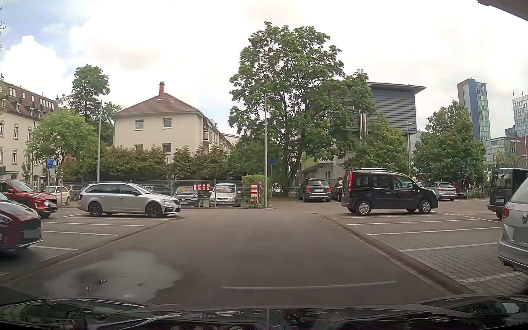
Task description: Follow the waypoints while adhering to traffic rules and regulations
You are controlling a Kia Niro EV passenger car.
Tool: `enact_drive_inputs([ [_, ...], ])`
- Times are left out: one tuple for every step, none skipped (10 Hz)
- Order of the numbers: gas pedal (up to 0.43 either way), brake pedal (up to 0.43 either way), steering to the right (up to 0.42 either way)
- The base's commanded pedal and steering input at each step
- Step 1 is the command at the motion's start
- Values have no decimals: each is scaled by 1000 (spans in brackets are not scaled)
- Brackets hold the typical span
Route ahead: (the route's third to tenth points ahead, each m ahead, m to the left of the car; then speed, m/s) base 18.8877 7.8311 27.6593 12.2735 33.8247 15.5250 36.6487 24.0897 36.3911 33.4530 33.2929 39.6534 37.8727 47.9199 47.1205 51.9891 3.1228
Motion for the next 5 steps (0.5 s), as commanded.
enact_drive_inputs([
  [0, 0, 45],
  [0, 0, 49],
  [0, 0, 54],
  [0, 0, 61],
  [0, 0, 67],
])
